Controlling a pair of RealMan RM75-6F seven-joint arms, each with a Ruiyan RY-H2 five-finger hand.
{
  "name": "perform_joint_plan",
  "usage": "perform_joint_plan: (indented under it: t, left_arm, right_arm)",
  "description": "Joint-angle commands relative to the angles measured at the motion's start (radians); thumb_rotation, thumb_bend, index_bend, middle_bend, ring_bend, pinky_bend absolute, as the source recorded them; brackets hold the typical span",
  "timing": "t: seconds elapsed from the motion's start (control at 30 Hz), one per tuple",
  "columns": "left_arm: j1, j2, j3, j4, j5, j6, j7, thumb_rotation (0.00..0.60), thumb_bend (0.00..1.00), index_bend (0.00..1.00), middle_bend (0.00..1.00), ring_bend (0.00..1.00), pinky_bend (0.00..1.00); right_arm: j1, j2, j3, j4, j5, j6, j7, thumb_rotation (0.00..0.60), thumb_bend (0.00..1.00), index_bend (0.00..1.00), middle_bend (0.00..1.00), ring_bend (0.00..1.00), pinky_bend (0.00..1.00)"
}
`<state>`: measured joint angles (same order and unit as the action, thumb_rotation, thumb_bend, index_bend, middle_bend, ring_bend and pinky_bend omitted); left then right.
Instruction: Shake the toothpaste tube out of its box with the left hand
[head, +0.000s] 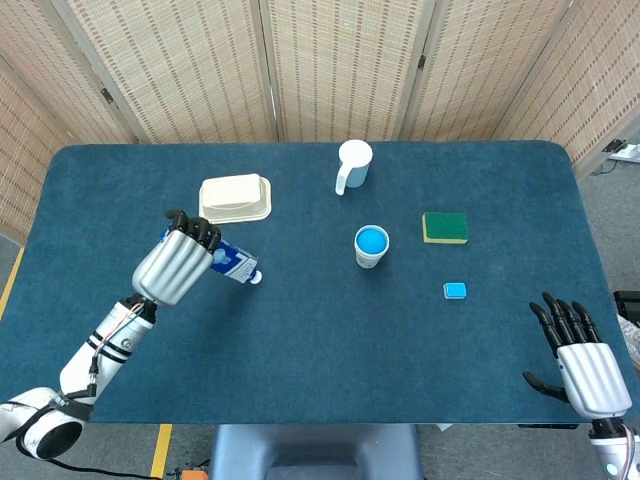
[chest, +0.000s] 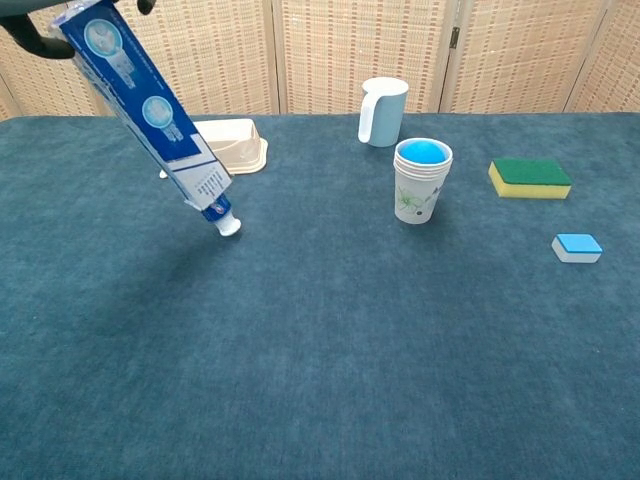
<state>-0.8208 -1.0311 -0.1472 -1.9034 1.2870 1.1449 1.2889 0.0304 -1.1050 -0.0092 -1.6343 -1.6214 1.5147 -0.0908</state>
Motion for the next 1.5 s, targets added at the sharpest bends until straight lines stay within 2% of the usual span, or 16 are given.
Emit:
perform_joint_plan:
  t: [0.03, 0.43, 0.6, 0.77, 0.87, 1.1, 1.3, 1.4, 1.5]
  left_arm:
    - [-0.013, 0.014, -0.008, 0.005, 0.013, -0.006, 0.009, 0.600, 0.25, 0.30, 0.46, 0.52, 0.44]
    - [-0.042, 0.016, -0.027, 0.005, 0.023, 0.002, 0.086, 0.600, 0.24, 0.30, 0.46, 0.52, 0.44]
    - [-0.064, 0.078, -0.047, -0.038, 0.031, -0.014, 0.116, 0.600, 0.24, 0.30, 0.46, 0.52, 0.44]
    - [-0.079, 0.177, -0.059, -0.074, 0.067, -0.048, 0.111, 0.600, 0.24, 0.30, 0.45, 0.51, 0.44]
    - [-0.094, 0.224, -0.066, -0.071, 0.109, -0.078, 0.078, 0.600, 0.24, 0.30, 0.45, 0.51, 0.44]
    - [-0.098, 0.307, -0.066, -0.002, 0.251, -0.114, -0.087, 0.600, 0.24, 0.31, 0.45, 0.51, 0.44]
    - [-0.102, 0.370, -0.093, -0.017, 0.288, -0.131, -0.140, 0.600, 0.24, 0.31, 0.46, 0.51, 0.44]
    - [-0.089, 0.374, -0.096, -0.031, 0.294, -0.126, -0.165, 0.600, 0.24, 0.31, 0.46, 0.51, 0.44]
    - [-0.061, 0.336, -0.089, -0.039, 0.290, -0.097, -0.218, 0.600, 0.24, 0.31, 0.46, 0.51, 0.44]
  right_arm:
    - [-0.001, 0.001, -0.001, 0.000, -0.001, 0.002, 0.001, 0.600, 0.18, 0.00, 0.00, 0.00, 0.00]
    - [0.000, 0.002, -0.002, 0.001, -0.004, 0.001, 0.004, 0.600, 0.18, 0.00, 0.00, 0.00, 0.00]
    - [-0.003, 0.003, -0.004, 0.001, -0.009, 0.007, 0.006, 0.600, 0.18, 0.00, 0.00, 0.00, 0.00]
    - [-0.004, 0.005, -0.002, 0.005, -0.006, 0.011, 0.015, 0.600, 0.18, 0.00, 0.00, 0.00, 0.00]
    - [0.001, 0.003, -0.003, 0.003, -0.003, -0.002, 0.006, 0.600, 0.18, 0.00, 0.00, 0.00, 0.00]
    - [0.001, 0.003, 0.003, -0.001, 0.011, -0.005, 0.003, 0.600, 0.18, 0.00, 0.00, 0.00, 0.00]
    - [0.006, 0.000, 0.007, -0.002, 0.025, -0.019, -0.006, 0.600, 0.18, 0.00, 0.00, 0.00, 0.00]
    - [0.006, -0.002, 0.010, -0.004, 0.029, -0.018, -0.013, 0.600, 0.18, 0.00, 0.00, 0.00, 0.00]
    - [0.004, -0.004, 0.008, -0.005, 0.025, -0.014, -0.018, 0.600, 0.18, 0.00, 0.00, 0.00, 0.00]
